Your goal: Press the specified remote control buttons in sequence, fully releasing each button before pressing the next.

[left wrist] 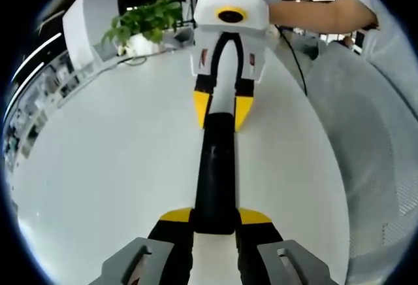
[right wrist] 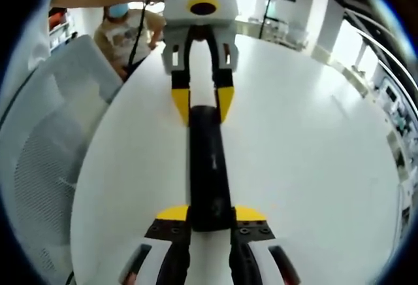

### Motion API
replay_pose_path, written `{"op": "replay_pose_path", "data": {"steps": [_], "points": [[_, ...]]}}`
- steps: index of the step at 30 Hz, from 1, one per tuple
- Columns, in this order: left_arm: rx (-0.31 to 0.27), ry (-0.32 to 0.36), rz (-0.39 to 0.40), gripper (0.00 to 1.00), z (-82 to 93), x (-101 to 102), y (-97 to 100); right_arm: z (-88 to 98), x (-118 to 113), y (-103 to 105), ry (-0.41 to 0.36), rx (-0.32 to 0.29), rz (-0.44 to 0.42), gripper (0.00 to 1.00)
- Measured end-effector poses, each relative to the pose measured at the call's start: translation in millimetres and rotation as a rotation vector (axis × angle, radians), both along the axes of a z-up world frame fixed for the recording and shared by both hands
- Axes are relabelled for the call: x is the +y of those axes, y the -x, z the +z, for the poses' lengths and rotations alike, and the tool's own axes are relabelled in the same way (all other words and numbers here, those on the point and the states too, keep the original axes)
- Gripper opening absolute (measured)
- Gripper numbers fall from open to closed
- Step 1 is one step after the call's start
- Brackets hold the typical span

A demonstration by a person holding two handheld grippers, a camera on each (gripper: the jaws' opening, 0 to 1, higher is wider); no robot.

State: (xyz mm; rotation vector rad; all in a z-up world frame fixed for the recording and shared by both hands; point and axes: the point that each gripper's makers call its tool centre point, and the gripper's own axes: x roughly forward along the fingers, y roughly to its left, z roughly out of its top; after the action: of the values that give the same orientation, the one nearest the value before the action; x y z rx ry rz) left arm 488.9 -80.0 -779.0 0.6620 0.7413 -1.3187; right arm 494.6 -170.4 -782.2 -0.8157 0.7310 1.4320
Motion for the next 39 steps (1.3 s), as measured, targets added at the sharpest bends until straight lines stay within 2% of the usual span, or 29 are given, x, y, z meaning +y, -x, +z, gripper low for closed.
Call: {"op": "replay_pose_path", "data": {"steps": [20, 39], "points": [[-0.024, -0.005, -0.014, 0.23, 1.2, -1.9, 1.2, 0.1, -0.7, 1.5, -0.006, -0.014, -0.012, 0.18], [-0.019, 0.013, -0.01, 0.23, 0.9, -1.9, 0.7, 0.2, -0.9, 1.8, -0.011, -0.013, -0.011, 0.18]]}}
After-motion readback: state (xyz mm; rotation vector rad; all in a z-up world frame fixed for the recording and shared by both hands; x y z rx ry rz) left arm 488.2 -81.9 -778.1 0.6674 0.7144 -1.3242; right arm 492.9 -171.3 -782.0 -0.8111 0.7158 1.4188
